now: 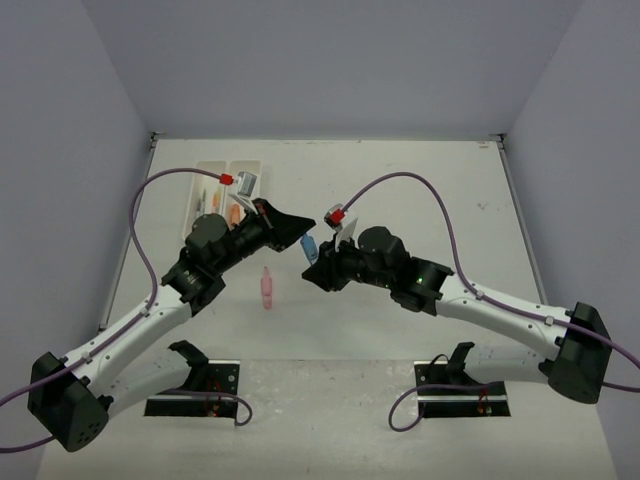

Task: Sort the stationery into containers
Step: Close the pen cap on the pen.

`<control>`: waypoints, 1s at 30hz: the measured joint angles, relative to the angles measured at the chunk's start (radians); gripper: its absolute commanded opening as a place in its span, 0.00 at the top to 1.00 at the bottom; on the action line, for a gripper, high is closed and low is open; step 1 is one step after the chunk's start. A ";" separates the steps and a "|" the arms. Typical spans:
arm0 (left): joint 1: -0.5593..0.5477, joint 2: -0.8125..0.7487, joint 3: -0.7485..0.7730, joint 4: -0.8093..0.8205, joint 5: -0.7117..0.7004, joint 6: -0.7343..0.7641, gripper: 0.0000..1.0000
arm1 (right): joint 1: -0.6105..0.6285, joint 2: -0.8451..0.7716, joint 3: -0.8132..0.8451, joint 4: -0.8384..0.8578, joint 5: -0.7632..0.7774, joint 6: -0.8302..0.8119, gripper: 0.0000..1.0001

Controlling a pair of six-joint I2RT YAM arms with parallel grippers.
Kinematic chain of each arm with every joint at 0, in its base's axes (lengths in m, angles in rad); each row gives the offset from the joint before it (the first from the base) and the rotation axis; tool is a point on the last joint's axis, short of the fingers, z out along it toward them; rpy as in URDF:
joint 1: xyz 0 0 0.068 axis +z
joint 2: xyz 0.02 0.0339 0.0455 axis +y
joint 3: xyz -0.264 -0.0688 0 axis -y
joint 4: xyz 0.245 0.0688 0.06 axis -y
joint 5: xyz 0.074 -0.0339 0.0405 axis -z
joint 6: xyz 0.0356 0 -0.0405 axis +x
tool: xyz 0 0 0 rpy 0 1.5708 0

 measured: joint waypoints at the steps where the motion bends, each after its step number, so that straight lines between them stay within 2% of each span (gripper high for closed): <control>1: 0.000 -0.001 0.000 -0.003 -0.002 0.000 1.00 | 0.000 -0.001 0.000 0.000 0.000 0.000 1.00; 11: 0.000 -0.003 0.000 -0.013 -0.005 0.001 1.00 | 0.000 0.000 0.000 -0.009 0.000 -0.003 1.00; 15: 0.000 -0.010 0.019 -0.083 -0.052 0.003 1.00 | 0.000 0.023 -0.016 0.025 0.000 -0.007 0.98; 16: -0.003 -0.011 0.025 -0.105 -0.066 0.006 1.00 | 0.000 0.031 -0.033 0.058 -0.001 -0.004 0.90; 17: -0.005 -0.012 0.032 -0.133 -0.079 0.009 1.00 | 0.000 0.038 -0.052 0.093 -0.002 -0.001 0.68; 18: -0.007 -0.012 0.040 -0.162 -0.088 0.010 1.00 | 0.001 0.041 -0.071 0.125 -0.003 0.002 0.37; 19: -0.008 -0.012 0.046 -0.188 -0.092 0.011 1.00 | 0.001 0.042 -0.088 0.149 -0.005 0.005 0.20; 20: -0.009 -0.011 0.051 -0.201 -0.096 0.010 1.00 | 0.002 0.040 -0.098 0.156 -0.005 0.010 0.12; 21: -0.009 -0.011 0.057 -0.205 -0.099 0.010 1.00 | 0.002 0.038 -0.106 0.153 -0.004 0.016 0.11; 23: -0.005 -0.014 0.075 -0.186 -0.099 0.009 1.00 | 0.003 0.024 -0.120 0.119 0.000 0.025 0.16; 27: -0.003 -0.032 0.074 -0.115 -0.065 0.008 1.00 | -0.001 -0.054 -0.122 0.049 -0.005 0.039 0.38; 30: -0.003 -0.032 0.050 -0.070 -0.027 0.008 1.00 | -0.029 -0.136 -0.121 0.044 -0.072 0.072 0.41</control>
